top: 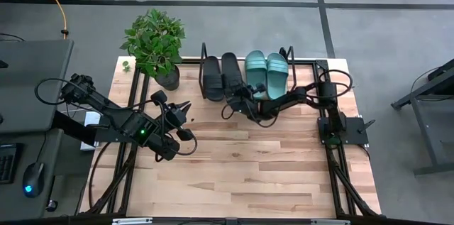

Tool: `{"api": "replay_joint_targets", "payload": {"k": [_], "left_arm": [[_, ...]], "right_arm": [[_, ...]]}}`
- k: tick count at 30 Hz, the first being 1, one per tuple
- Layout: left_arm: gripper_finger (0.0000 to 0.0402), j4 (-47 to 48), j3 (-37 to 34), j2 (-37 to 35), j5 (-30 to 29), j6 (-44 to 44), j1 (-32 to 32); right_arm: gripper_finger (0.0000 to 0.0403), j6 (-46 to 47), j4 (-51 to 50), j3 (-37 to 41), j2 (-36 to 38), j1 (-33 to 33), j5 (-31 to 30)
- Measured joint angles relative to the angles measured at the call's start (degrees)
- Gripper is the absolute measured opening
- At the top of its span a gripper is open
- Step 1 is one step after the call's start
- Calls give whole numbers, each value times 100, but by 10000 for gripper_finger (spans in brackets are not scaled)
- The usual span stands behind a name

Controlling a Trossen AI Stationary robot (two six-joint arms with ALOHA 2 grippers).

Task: Pick and place slides into the shelf
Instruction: Put the black slipper on the shelf

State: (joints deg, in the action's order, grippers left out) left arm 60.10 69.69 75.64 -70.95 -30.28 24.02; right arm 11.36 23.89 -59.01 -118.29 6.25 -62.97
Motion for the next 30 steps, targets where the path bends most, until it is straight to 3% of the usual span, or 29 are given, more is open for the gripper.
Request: {"api": "replay_joint_targets", "payload": {"k": [6, 16, 30], "left_arm": [[28, 1, -2, 0, 1, 0, 0], [28, 4, 0, 0, -1, 0, 1], [28, 7, -2, -2, 146, 42, 1]], "right_arm": [[72, -10, 15, 1, 9, 62, 187], [144, -549, 104, -71, 9, -28, -223], [158, -1400, 71, -327, 7, -175, -794]]}}
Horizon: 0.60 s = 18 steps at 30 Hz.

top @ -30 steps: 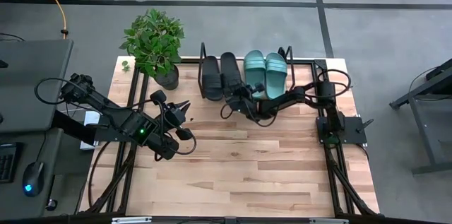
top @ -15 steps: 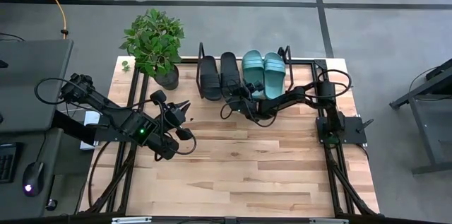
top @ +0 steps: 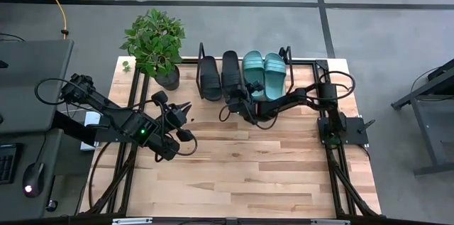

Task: Pick and place slides into the shelf
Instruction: Put the black slipper on the shelf

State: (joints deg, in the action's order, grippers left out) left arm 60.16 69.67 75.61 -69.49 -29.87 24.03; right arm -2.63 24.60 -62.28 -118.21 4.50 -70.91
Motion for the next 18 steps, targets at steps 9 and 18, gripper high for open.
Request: {"api": "replay_joint_targets", "payload": {"k": [9, 18], "left_arm": [[28, -2, 0, 0, 69, 0, 0], [28, -2, 0, 0, 69, 0, 0]], "right_arm": [[174, -41, -71, 0, 0, 13, 261], [218, -45, -215, 0, 0, 38, 350]]}}
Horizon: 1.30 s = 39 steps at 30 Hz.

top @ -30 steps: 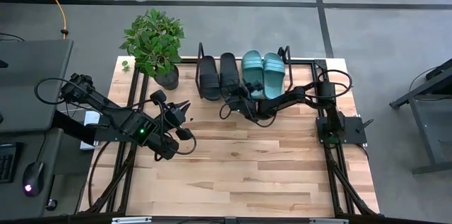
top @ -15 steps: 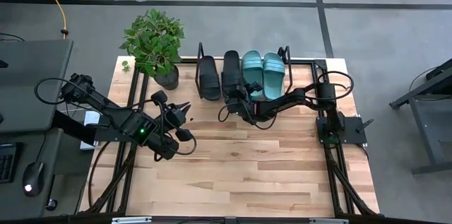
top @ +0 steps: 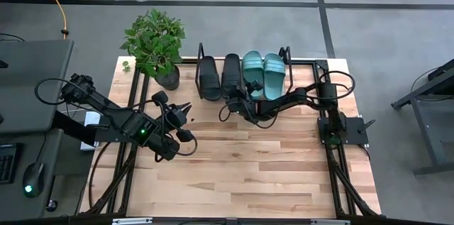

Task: Pick and place slides into the shelf
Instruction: Put the black slipper on the shelf, then return to Home Position

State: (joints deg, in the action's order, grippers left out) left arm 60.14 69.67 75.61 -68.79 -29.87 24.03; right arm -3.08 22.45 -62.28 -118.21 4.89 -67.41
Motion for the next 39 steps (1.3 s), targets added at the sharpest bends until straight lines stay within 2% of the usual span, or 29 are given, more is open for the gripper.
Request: {"api": "replay_joint_targets", "payload": {"k": [11, 22, 39], "left_arm": [[28, 2, 0, -2, 42, 0, 0], [28, 1, 1, -2, 42, 0, 0], [28, 33, 1, -2, 92, 0, 2]], "right_arm": [[223, 1217, -825, -4, 59, -33, 232], [223, 1164, -810, -2, 235, -46, 468], [223, 757, -974, -2, 848, -44, 1890]]}}
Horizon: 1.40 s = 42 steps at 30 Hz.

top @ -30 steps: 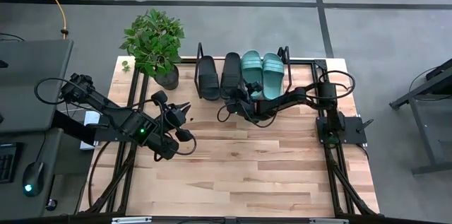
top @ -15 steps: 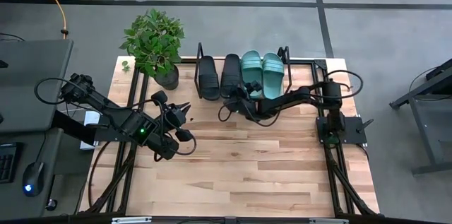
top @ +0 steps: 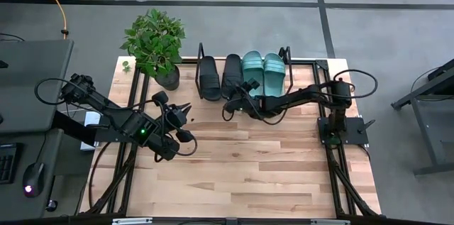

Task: Pick and place slides into the shelf
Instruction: Return to Home Position

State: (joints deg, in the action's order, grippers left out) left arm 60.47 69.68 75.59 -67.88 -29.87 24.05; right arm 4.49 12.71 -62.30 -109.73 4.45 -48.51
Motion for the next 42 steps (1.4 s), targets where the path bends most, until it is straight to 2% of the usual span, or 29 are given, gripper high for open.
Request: {"api": "replay_joint_targets", "payload": {"k": [6, 13, 18, 23, 26, 30, 34, 42], "left_arm": [[28, 122, 1, 0, 66, -2, 0], [28, 125, -1, -73, 275, -4, 9], [28, 146, -1, -90, 282, -4, 172], [28, 169, 0, -144, 247, 0, 411], [28, 190, 1, -225, 258, 0, 596], [28, 227, 1, -298, 278, -2, 887], [28, 243, -18, -373, 195, -37, 1132], [28, -225, -797, -1130, 118, -41, 1270]], "right_arm": [[223, -538, 39, 2, 348, 2, 1431], [223, -647, -215, 2, 883, 2, 2689], [223, -628, -857, 2, 1343, -32, 3373], [223, -548, -741, 2, 1685, -79, 3423], [223, -183, -744, 2, 1878, -137, 3413], [223, 273, -1047, 2, 2088, -304, 3419], [223, 302, -1293, 2, 2136, -418, 3408], [223, 112, -1274, 2, 2142, -452, 3456]]}}
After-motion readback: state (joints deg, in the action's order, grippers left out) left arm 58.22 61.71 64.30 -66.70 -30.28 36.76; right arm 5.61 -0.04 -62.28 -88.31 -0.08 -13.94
